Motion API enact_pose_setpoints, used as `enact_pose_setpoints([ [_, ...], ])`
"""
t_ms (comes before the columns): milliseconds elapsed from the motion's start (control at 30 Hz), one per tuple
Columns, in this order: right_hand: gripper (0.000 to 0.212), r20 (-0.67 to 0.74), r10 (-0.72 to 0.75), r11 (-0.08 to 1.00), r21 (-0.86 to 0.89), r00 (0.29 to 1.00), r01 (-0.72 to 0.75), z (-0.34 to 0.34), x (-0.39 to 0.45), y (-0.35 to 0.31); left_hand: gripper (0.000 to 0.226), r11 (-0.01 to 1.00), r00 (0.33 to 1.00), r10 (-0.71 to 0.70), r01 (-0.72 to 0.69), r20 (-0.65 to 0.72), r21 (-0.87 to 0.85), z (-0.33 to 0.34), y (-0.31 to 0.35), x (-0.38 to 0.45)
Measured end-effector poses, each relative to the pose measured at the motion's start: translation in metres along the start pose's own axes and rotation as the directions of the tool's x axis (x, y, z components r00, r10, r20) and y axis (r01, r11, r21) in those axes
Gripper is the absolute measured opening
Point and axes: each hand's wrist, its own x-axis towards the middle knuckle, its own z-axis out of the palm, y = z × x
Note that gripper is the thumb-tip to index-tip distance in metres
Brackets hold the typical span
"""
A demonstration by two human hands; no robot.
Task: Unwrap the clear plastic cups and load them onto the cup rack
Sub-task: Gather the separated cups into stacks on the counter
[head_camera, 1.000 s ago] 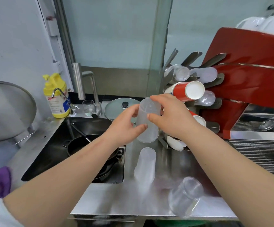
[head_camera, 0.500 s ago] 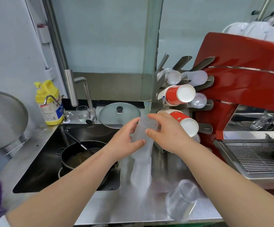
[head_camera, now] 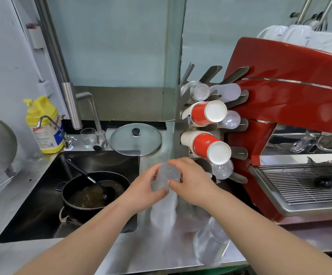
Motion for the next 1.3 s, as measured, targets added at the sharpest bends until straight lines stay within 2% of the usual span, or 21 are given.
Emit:
enact_pose_setpoints([
  [233, 0.066, 0.155, 0.061, 0.994, -0.098, 0.986, -0.046, 0.022, -0.002, 0.013, 0.060, 0.997, 0.996, -0.066, 0.063, 0.062, 0.051, 0.019, -0.033, 0.000],
  [400, 0.065, 0.214, 0.087, 0.988, -0.144, 0.973, -0.057, 0.028, 0.000, 0.017, 0.063, 0.990, 0.989, -0.132, 0.128, 0.074, 0.059, 0.029, -0.048, 0.000],
  [700, 0.055, 0.262, 0.091, 0.983, -0.179, 0.961, -0.045, 0.036, 0.005, 0.022, 0.054, 0.980, 0.976, -0.197, 0.199, 0.087, -0.010, 0.036, -0.061, -0.002],
  [1000, 0.053, 0.255, 0.070, 0.984, -0.179, 0.965, -0.024, 0.036, 0.009, 0.026, 0.059, 0.976, 0.972, -0.216, 0.218, 0.095, -0.015, 0.036, -0.063, -0.002],
  [1067, 0.057, 0.253, 0.073, 0.984, -0.177, 0.965, -0.029, 0.037, 0.009, 0.026, 0.060, 0.975, 0.970, -0.220, 0.220, 0.100, 0.010, 0.035, -0.065, -0.002],
  [1200, 0.085, 0.292, 0.105, 0.991, -0.111, 0.951, -0.075, 0.038, 0.007, 0.029, 0.062, 0.962, 0.954, -0.274, 0.273, 0.119, 0.026, 0.034, -0.073, -0.002],
  [1300, 0.090, 0.304, 0.146, 0.989, -0.059, 0.942, -0.134, 0.035, 0.010, 0.032, 0.067, 0.938, 0.930, -0.347, 0.347, 0.122, 0.026, 0.035, -0.083, -0.005],
])
